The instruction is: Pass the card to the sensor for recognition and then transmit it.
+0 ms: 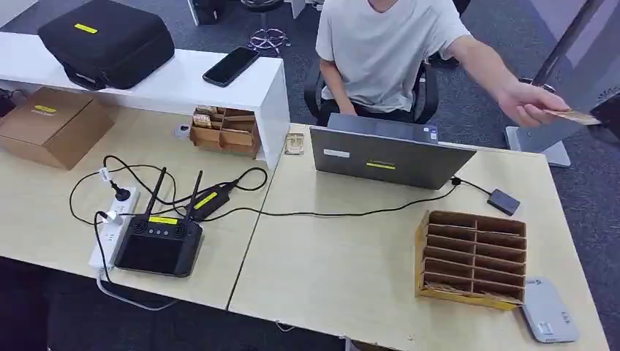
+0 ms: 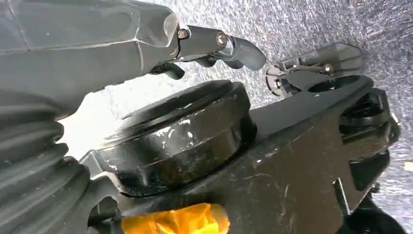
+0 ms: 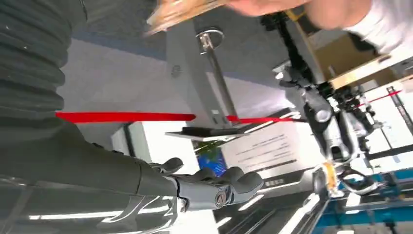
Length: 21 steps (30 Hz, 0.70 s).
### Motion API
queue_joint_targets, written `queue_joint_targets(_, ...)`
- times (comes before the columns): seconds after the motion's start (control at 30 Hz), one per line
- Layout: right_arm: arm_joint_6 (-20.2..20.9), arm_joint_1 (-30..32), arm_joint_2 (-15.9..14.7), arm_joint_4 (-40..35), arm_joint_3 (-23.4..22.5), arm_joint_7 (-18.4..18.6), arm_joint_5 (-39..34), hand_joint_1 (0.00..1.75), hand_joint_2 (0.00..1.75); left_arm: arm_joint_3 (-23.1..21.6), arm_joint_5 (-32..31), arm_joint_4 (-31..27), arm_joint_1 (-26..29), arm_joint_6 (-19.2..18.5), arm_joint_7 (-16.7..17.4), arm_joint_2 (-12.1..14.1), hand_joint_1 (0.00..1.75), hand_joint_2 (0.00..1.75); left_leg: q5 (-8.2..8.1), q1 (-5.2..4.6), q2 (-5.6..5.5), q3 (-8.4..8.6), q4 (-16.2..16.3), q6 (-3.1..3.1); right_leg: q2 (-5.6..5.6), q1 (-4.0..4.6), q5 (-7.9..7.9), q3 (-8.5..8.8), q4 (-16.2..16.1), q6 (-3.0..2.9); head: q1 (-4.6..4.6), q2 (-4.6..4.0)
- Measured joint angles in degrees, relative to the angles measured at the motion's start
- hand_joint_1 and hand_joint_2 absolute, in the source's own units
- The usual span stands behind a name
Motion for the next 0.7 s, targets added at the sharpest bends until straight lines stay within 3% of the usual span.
queue_joint_targets(0.33,-0.02,-1.18,5.09,1.97,3.6,0.2,-0.55,0.0,1.75,-0.81,-0.31,0.0,-0.36,-0.07,0.85,0.11,0.0,1.75,0.01,-0.01,-0.04,-0.02,0.03,-0.01,-0.05,-0.01,0.01,0.0,0.0,0.0,0.0,0.0)
queue_joint_targets(0.37,-0.04,-1.18,5.29,2.07,3.67,0.2,-0.55,1.75,1.75,-0.83,-0.31,0.0,-0.36,-0.07,0.85,0.11,0.0,1.75,0.0,-0.01,-0.05,-0.03,0.04,-0.01,-0.06,-0.01,0.01,0.0,0.0,0.0,0.0,0.0)
queue_joint_targets(0.7,-0.22,-1.15,5.77,2.97,4.32,-1.05,-2.69,1.75,1.75,-0.83,-0.31,0.0,-0.34,-0.2,0.76,0.17,0.0,1.75,0.0,-0.01,-0.04,-0.04,0.06,0.0,-0.05,-0.01,0.01,-0.02,-0.01,0.0,0.02,0.0)
